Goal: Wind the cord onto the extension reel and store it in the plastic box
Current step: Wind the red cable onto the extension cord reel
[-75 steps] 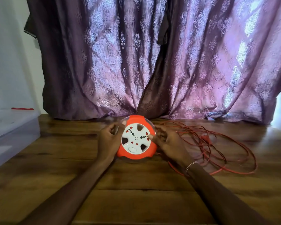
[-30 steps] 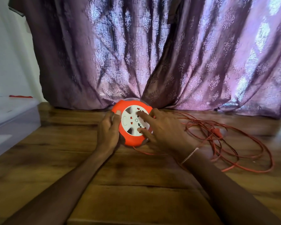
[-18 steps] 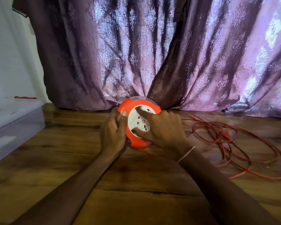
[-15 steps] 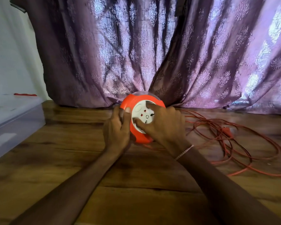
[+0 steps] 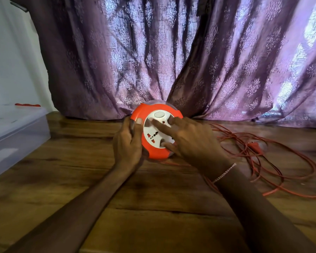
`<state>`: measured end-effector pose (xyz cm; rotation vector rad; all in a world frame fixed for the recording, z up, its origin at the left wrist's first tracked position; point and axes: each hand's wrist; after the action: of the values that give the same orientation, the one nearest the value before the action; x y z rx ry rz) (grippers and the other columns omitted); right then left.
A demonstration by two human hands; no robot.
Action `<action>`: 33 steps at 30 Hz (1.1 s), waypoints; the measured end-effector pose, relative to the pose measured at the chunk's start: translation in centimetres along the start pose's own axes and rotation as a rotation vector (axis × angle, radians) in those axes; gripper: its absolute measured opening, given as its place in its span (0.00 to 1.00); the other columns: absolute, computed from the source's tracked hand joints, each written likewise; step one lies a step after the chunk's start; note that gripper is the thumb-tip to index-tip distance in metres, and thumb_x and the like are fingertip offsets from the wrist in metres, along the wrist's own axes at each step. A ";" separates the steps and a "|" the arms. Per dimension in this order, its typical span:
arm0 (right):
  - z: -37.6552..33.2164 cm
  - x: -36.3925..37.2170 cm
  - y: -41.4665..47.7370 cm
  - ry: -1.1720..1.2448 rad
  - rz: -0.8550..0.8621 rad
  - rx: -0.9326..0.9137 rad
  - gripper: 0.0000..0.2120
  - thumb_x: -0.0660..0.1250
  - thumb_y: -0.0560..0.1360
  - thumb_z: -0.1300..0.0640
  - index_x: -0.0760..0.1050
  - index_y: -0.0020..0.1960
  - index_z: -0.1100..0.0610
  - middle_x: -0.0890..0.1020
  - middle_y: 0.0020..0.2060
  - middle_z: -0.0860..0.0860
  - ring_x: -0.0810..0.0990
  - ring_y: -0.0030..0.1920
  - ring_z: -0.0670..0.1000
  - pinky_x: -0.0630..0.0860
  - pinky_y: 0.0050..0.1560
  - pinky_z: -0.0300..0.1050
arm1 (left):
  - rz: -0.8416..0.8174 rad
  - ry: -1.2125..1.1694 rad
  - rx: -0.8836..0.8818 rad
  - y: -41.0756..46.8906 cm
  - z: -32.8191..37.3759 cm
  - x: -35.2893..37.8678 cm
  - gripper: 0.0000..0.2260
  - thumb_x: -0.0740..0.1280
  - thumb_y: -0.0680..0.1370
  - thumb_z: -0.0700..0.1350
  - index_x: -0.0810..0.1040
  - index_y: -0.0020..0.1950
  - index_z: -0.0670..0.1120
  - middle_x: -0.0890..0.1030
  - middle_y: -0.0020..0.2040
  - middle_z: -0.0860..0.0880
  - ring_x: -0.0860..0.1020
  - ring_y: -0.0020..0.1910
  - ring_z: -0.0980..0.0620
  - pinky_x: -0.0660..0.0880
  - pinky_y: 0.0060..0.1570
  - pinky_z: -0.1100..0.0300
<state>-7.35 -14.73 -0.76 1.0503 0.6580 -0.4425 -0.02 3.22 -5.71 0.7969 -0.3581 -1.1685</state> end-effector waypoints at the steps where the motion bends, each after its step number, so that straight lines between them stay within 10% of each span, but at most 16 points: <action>1: -0.3 0.0 0.1 -0.026 0.005 -0.006 0.29 0.66 0.74 0.40 0.68 0.75 0.37 0.83 0.54 0.52 0.83 0.44 0.58 0.76 0.32 0.47 | -0.005 -0.008 0.005 -0.1 0.1 0.0 0.20 0.55 0.81 0.64 0.77 0.57 0.51 0.85 0.45 0.49 0.84 0.44 0.47 0.79 0.41 0.45; 8: -1.4 -0.6 0.5 0.046 0.049 0.248 0.31 0.72 0.68 0.32 0.75 0.70 0.36 0.85 0.39 0.56 0.84 0.37 0.62 0.77 0.36 0.50 | -0.015 0.049 0.057 -0.4 0.6 0.1 0.20 0.54 0.80 0.63 0.75 0.51 0.49 0.81 0.37 0.47 0.81 0.39 0.41 0.76 0.39 0.45; 11: -2.6 -0.5 1.6 0.293 -0.058 0.658 0.32 0.71 0.66 0.27 0.76 0.65 0.41 0.86 0.50 0.58 0.83 0.52 0.63 0.78 0.51 0.52 | -0.012 0.088 0.087 -0.6 1.2 0.2 0.20 0.55 0.80 0.62 0.75 0.52 0.47 0.82 0.37 0.44 0.80 0.39 0.39 0.74 0.38 0.46; 16: -2.5 0.0 1.8 1.080 -0.005 1.029 0.27 0.77 0.66 0.32 0.72 0.50 0.50 0.85 0.28 0.54 0.86 0.30 0.57 0.85 0.34 0.59 | -0.014 0.062 0.076 -0.7 1.2 0.2 0.22 0.54 0.80 0.62 0.76 0.54 0.45 0.82 0.38 0.44 0.81 0.39 0.40 0.75 0.38 0.48; 24: 0.5 0.1 -0.1 0.079 0.001 0.091 0.34 0.69 0.73 0.35 0.64 0.76 0.39 0.80 0.59 0.49 0.84 0.49 0.57 0.79 0.35 0.50 | 0.006 -0.031 -0.005 -0.2 0.4 0.2 0.18 0.55 0.81 0.62 0.76 0.52 0.50 0.83 0.41 0.49 0.81 0.40 0.47 0.77 0.41 0.45; 33: -0.4 0.4 0.2 -0.036 0.148 0.044 0.29 0.58 0.73 0.32 0.77 0.69 0.41 0.84 0.34 0.53 0.82 0.29 0.60 0.66 0.29 0.44 | -0.012 0.016 0.068 -0.2 0.7 -0.4 0.17 0.55 0.81 0.62 0.74 0.52 0.51 0.80 0.38 0.52 0.80 0.40 0.45 0.75 0.39 0.50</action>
<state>-7.05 -14.27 -1.03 1.1222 0.5366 -0.3483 -0.77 3.29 -5.28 0.8681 -0.3813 -1.1658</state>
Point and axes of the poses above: each hand's wrist, its own y-axis towards the middle knuckle, its own x-axis out of the palm, z = x × y
